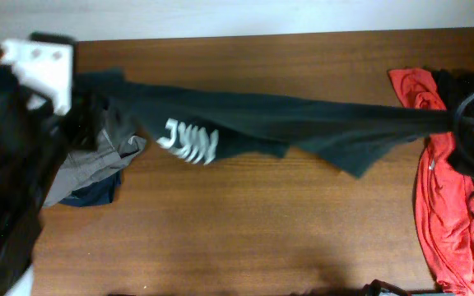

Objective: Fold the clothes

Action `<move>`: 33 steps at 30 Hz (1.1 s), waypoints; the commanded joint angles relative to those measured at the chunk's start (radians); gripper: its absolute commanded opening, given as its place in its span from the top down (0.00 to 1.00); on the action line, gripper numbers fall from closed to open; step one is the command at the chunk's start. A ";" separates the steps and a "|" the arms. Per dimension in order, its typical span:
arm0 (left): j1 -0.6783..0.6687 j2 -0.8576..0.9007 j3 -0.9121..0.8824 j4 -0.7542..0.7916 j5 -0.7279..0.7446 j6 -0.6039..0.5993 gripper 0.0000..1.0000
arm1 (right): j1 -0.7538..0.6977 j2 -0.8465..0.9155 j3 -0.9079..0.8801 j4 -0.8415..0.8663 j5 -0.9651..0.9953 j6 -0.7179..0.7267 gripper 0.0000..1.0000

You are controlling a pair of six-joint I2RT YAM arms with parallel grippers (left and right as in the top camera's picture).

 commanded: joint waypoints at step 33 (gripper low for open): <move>0.000 0.557 0.051 0.322 0.291 0.121 0.84 | 0.042 0.724 0.619 -0.207 0.036 -0.020 0.87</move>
